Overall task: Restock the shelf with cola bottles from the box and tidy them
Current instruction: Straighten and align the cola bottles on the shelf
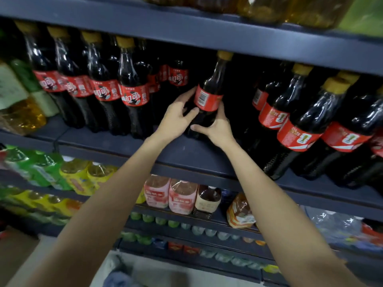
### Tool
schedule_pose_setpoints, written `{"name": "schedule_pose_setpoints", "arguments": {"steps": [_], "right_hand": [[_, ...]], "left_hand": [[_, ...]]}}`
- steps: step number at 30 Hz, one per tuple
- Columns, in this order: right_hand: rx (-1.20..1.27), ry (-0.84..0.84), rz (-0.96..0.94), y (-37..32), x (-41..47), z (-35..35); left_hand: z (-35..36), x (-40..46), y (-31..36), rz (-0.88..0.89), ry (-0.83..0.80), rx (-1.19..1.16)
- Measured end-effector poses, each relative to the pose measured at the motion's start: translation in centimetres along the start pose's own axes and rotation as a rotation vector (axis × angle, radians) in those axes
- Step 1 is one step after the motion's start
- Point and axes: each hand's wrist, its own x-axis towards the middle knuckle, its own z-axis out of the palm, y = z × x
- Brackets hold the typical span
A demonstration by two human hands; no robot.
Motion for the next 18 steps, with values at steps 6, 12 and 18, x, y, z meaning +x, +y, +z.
{"name": "schedule_pose_setpoints", "arguments": {"steps": [6, 12, 18], "right_hand": [[-0.176, 0.230, 0.126, -3.2, 0.6, 4.7], [-0.156, 0.266, 0.216, -5.6, 1.6, 9.5], [-0.163, 0.291, 0.283, -6.9, 2.5, 12.0]], "left_hand": [[-3.0, -4.5, 1.4, 0.165, 0.426, 0.505], [-8.2, -6.1, -0.4, 0.043, 0.696, 0.668], [-9.6, -5.7, -1.9, 0.035, 0.565, 0.652]]}}
